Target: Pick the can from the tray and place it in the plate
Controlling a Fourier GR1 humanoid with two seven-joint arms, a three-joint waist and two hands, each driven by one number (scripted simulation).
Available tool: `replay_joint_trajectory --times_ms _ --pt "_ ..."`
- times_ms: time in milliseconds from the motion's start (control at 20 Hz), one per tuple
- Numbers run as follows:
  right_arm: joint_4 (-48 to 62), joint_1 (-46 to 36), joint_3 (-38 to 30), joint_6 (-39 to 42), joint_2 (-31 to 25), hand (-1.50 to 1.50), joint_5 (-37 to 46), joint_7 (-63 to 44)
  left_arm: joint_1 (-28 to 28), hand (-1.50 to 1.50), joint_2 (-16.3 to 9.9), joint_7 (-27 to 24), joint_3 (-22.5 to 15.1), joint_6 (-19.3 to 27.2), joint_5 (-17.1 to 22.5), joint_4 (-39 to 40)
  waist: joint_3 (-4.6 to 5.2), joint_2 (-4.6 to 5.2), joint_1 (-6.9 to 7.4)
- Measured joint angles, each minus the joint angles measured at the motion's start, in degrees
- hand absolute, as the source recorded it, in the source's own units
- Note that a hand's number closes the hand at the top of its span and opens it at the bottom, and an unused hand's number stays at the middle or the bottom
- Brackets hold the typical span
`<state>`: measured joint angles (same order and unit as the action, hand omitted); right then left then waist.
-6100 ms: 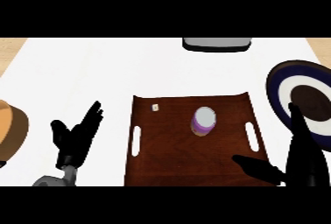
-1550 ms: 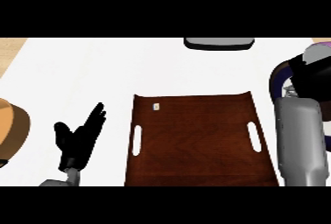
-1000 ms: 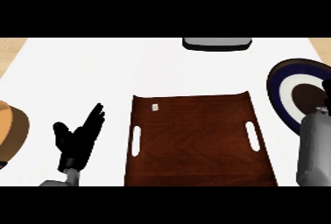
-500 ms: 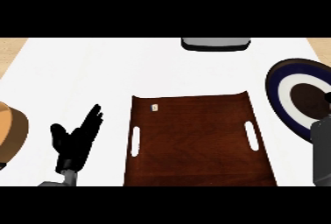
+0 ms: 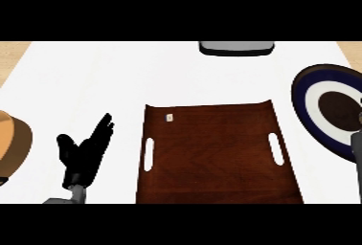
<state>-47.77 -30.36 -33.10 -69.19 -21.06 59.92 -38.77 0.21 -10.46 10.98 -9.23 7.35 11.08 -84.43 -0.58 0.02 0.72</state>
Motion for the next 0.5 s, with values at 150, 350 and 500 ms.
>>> replay_joint_trajectory --times_ms 150,350,500 --pt "-4.46 2.39 2.01 -2.94 0.22 -1.50 -6.77 4.76 0.30 0.00 0.18 -0.42 0.10 -0.05 -0.09 0.06 0.03 -0.08 -0.33" --pt "-12.64 7.80 5.14 -6.01 1.91 -1.50 -15.72 8.98 0.43 0.00 -0.04 -0.19 0.57 -0.21 -0.17 0.36 0.07 -0.32 -0.88" --pt "-20.31 13.17 9.03 -7.44 3.23 -1.50 -23.00 11.66 0.56 0.00 0.04 -0.84 1.02 -0.46 -0.15 0.83 0.06 -0.43 -1.13"
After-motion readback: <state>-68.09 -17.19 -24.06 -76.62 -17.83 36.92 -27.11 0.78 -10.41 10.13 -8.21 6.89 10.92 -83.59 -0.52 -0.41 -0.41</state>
